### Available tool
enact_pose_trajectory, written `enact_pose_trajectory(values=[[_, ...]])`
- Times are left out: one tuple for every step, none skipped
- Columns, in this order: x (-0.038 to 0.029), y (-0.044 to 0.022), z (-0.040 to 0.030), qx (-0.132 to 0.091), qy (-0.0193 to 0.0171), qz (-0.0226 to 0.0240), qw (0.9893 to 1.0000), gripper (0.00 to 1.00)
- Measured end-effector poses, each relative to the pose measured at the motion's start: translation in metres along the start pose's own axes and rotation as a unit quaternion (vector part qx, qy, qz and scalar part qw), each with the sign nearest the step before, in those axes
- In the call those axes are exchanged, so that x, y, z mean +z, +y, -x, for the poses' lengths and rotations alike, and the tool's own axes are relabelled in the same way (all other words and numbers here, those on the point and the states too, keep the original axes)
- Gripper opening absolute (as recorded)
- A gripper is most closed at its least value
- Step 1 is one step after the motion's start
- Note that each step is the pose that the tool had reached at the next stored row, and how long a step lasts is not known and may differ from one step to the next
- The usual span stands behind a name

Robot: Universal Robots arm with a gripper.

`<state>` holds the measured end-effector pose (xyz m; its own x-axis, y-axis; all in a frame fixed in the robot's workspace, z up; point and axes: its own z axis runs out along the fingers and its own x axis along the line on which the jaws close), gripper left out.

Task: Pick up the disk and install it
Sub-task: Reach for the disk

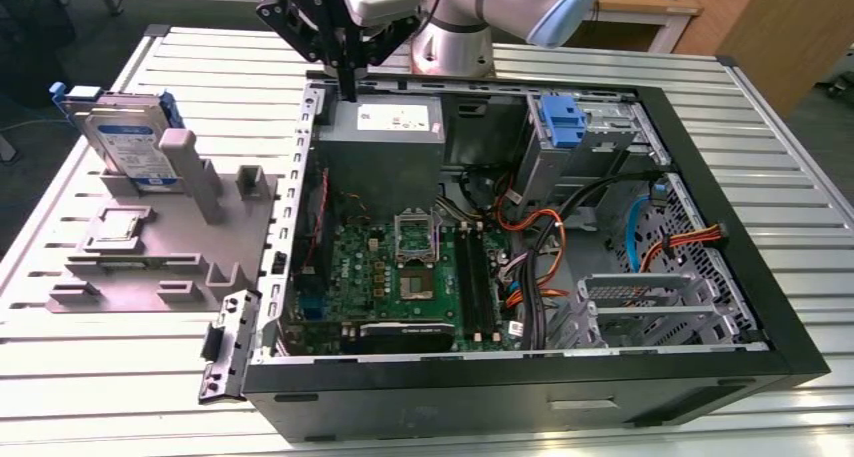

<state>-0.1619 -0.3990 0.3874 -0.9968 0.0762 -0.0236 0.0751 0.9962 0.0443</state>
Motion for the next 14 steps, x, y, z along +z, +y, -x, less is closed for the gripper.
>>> enact_pose_trajectory(values=[[0.0000,-0.0001,-0.0009,0.000,0.0000,0.0000,1.0000,0.10],[0.0000,-0.0002,-0.0019,0.000,0.0000,0.0000,1.0000,0.10],[0.0000,-0.0002,-0.0030,0.000,0.0000,0.0000,1.0000,0.10],[0.0001,-0.0003,-0.0040,0.000,0.0000,0.0001,1.0000,0.10],[0.0001,-0.0004,-0.0048,0.000,0.0000,0.0000,1.0000,0.10],[0.0001,-0.0004,-0.0055,0.000,0.0000,0.0000,1.0000,0.10],[0.0002,-0.0004,-0.0060,0.000,-0.0001,0.0001,1.0000,0.10],[0.0002,-0.0005,-0.0067,0.000,0.0000,0.0000,1.0000,0.10],[0.0002,-0.0005,-0.0072,0.000,0.0000,0.0000,1.0000,0.10],[0.0002,-0.0006,-0.0077,0.000,0.0000,0.0000,1.0000,0.10],[0.0002,-0.0006,-0.0082,0.000,0.0000,0.0000,1.0000,0.10],[0.0002,-0.0006,-0.0087,0.000,0.0000,0.0000,1.0000,0.10],[0.0003,-0.0007,-0.0092,0.000,0.0000,0.0000,1.0000,0.10],[0.0003,-0.0007,-0.0096,0.000,0.0000,0.0000,1.0000,0.10]])
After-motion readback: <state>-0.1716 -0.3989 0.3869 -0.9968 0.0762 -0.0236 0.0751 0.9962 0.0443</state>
